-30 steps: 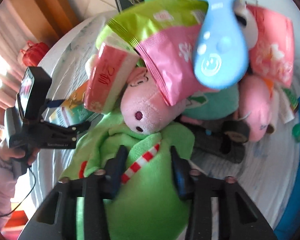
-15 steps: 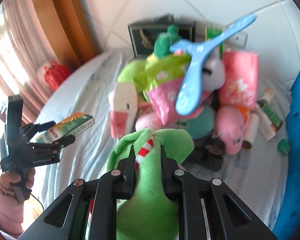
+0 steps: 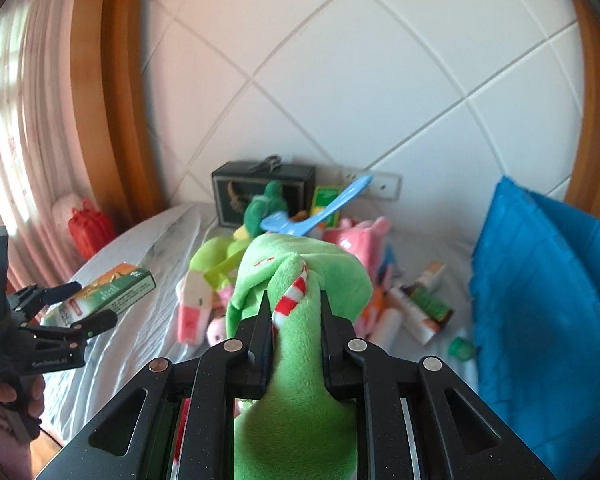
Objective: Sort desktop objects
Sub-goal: 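Grasp the green ibuprofen box with the left tool while the right tool grasps the green plush hat, then carry the ibuprofen box and green hat into the blue crate and release both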
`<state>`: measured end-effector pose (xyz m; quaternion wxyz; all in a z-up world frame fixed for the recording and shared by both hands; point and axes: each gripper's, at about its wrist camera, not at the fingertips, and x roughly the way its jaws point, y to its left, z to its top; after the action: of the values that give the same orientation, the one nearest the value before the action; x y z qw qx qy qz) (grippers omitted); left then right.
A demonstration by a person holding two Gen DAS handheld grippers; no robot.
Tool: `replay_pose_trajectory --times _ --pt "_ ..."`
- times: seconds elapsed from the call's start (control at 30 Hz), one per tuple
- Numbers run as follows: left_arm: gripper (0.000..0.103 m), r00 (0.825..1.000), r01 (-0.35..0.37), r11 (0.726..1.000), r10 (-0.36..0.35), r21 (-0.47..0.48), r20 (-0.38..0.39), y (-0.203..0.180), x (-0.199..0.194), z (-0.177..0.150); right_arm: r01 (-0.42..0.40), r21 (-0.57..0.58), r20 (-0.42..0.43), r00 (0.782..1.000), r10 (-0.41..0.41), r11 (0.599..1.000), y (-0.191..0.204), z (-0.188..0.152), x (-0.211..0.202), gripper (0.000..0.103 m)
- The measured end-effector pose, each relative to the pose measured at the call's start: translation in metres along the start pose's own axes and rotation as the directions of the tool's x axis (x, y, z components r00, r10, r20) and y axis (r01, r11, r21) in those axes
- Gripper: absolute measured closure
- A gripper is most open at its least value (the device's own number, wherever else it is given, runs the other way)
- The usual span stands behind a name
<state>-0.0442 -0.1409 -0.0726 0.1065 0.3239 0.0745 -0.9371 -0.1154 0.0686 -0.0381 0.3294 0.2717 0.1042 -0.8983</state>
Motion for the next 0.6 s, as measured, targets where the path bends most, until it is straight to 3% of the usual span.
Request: replay_pose_trajectory --times 0.2,0.33,0.47,0.6 --pt "0.014 0.996 0.065 0.995 -0.069 0.069 0.060 -0.070 -0.018 0.019 0.089 0.011 0.095 0.991 -0.089 0.996 -0.040 0.000 -0.059 0.086" --pt "0.014 0.986 0.116 0.987 -0.128 0.114 0.104 -0.120 -0.030 0.038 0.157 0.029 0.157 0.974 -0.160 0.987 -0.073 0.000 -0.097 0.086" --pt "0.014 0.968 0.175 0.970 -0.201 0.171 0.152 -0.180 -0.044 0.059 0.222 0.070 0.231 0.945 -0.232 0.973 -0.114 0.003 -0.144 0.086" --pt "0.014 0.938 0.238 0.941 -0.287 0.239 0.196 -0.255 -0.060 0.079 0.273 0.117 0.292 0.910 -0.296 0.955 -0.157 0.003 -0.187 0.086"
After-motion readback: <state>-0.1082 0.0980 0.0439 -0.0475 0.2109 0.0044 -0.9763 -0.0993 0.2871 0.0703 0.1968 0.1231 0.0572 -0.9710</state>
